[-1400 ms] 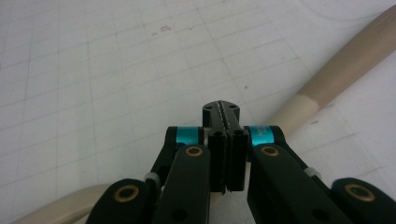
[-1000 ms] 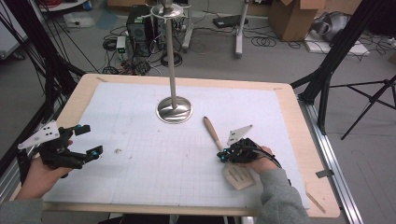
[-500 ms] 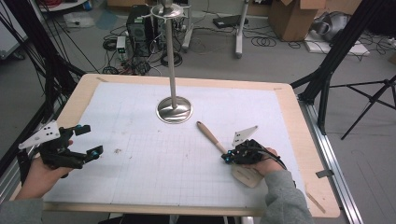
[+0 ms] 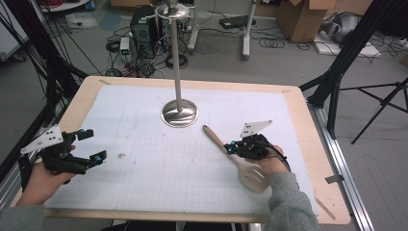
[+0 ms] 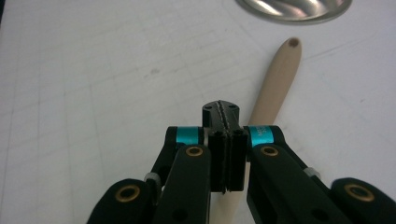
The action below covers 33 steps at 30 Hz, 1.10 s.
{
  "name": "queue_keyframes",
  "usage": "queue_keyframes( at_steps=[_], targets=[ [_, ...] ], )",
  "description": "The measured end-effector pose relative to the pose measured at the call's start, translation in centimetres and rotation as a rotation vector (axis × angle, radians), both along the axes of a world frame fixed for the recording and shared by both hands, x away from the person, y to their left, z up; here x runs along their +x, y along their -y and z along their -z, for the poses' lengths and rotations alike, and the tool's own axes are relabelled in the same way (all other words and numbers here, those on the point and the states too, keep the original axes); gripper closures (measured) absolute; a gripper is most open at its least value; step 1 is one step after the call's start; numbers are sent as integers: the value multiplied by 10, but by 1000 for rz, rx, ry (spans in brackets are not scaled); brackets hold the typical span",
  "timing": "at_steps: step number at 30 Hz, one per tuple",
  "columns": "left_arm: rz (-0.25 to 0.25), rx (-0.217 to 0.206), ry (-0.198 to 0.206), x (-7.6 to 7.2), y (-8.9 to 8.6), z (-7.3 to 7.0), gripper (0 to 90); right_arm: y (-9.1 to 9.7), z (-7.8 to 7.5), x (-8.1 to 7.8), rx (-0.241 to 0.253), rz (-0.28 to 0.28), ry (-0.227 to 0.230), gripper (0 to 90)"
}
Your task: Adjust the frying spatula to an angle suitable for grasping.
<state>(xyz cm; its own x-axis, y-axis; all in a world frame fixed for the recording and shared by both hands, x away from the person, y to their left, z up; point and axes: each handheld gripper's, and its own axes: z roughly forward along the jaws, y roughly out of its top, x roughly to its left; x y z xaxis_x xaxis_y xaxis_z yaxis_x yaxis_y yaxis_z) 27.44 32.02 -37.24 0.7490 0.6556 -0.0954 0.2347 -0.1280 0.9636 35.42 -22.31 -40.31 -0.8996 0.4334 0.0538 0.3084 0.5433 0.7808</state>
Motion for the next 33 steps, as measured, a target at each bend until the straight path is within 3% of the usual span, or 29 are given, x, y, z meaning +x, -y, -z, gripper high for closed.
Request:
queue_keyframes(
  at_steps=[5, 12, 23, 33],
  targets=[
    [-6, -3, -2, -1, -2, 1, 18, -13, -1, 7, -44, 18, 36, 900],
    [-12, -2, -9, -1, -4, 3, 18, -14, 8, 25, -55, 76, 6, 900],
    [-14, -6, -11, 0, -5, 4, 18, -22, 13, 38, -78, 88, -16, 900],
    [-21, -11, -17, 1, -8, 5, 18, -24, 16, 51, -99, 132, -20, 900]
  ],
)
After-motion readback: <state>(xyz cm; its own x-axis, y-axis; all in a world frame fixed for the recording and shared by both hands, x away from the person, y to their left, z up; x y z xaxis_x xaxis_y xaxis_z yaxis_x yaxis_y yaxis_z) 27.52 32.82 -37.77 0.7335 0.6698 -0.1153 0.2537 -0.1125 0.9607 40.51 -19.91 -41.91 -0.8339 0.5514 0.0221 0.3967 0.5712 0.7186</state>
